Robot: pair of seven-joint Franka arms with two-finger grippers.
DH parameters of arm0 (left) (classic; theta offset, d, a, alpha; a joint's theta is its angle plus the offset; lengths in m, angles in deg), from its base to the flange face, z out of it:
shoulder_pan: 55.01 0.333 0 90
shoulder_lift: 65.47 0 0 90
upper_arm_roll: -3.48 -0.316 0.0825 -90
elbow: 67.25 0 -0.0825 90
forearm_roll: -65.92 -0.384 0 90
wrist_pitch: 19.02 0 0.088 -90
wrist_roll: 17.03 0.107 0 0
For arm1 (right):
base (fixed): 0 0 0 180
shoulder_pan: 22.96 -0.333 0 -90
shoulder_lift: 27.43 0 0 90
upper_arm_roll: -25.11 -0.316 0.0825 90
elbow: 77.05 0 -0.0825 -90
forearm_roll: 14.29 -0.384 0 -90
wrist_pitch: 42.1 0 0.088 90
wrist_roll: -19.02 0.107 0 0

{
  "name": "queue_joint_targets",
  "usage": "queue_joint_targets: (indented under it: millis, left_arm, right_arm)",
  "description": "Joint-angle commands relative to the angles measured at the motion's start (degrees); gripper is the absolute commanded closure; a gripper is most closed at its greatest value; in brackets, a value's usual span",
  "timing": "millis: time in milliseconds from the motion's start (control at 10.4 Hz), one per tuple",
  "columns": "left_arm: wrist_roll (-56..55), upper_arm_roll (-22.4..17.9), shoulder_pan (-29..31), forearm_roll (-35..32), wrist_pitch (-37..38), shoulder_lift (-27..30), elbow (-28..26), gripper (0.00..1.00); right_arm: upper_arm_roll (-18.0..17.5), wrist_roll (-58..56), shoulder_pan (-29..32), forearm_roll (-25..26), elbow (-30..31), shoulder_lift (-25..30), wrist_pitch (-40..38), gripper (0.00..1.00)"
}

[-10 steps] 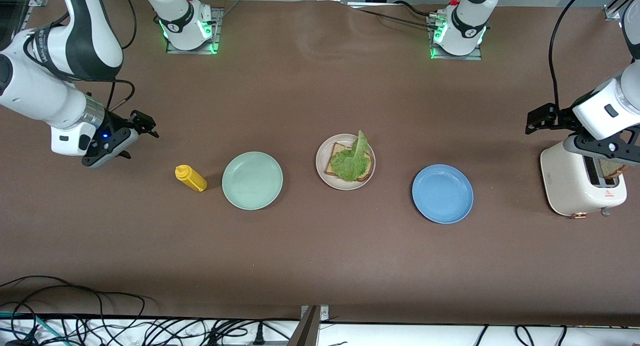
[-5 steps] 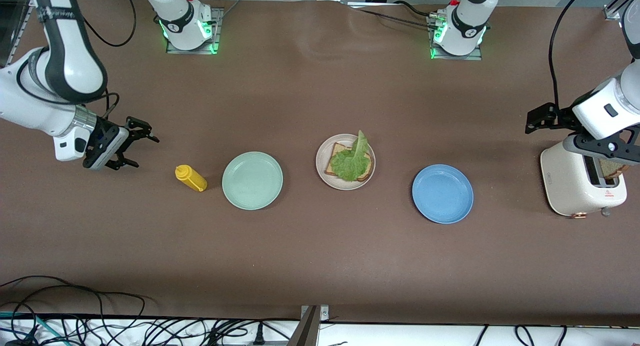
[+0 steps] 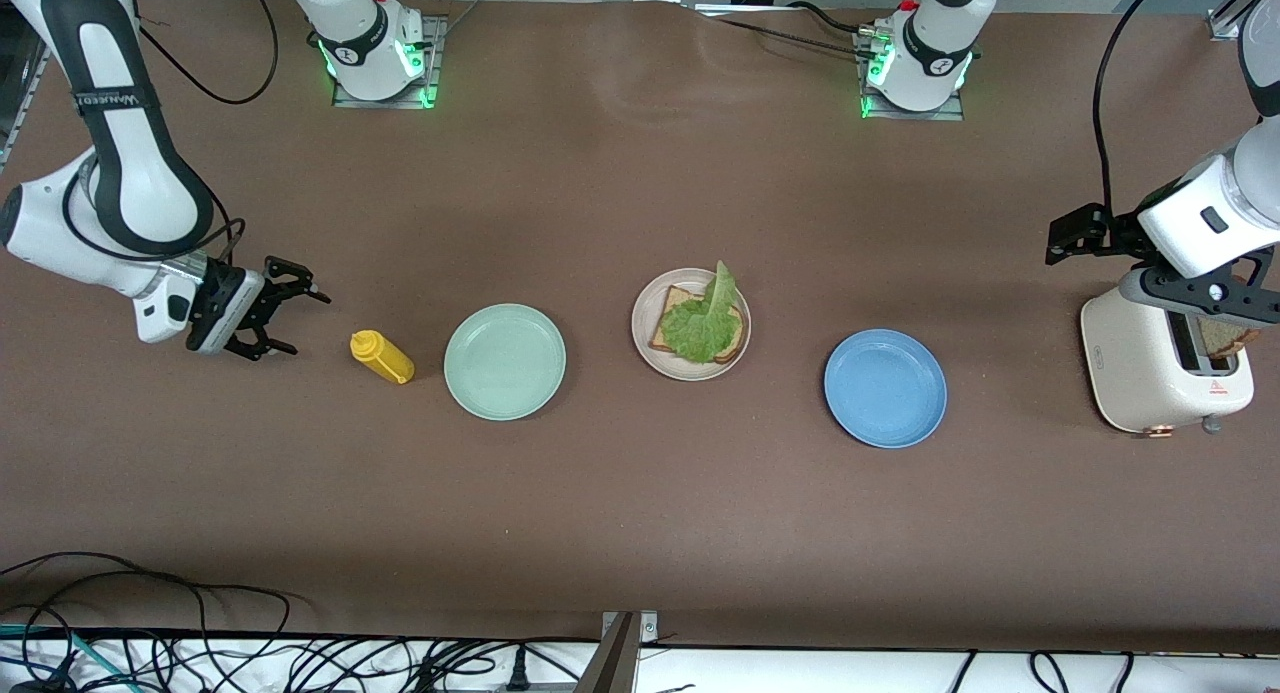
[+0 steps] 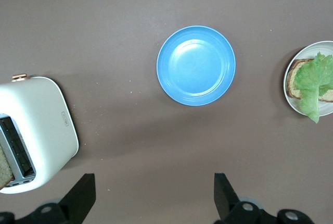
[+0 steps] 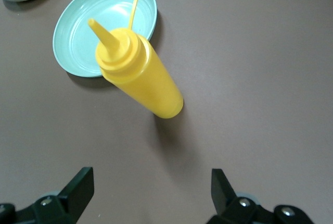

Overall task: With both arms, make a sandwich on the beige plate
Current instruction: 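Move the right gripper to the yellow mustard bottle, then close the right gripper around the yellow mustard bottle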

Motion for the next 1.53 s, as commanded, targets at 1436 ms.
queue_joint_targets:
  millis: [1436]
  left_arm:
    - [-0.56, -0.09, -0.29, -1.19, 0.83, 0.74, -0.08, 0.0]
  right_arm:
    - [-1.72, -18.44, -2.64, -14.6, -7.88, -13.94, 0.0, 0.0]
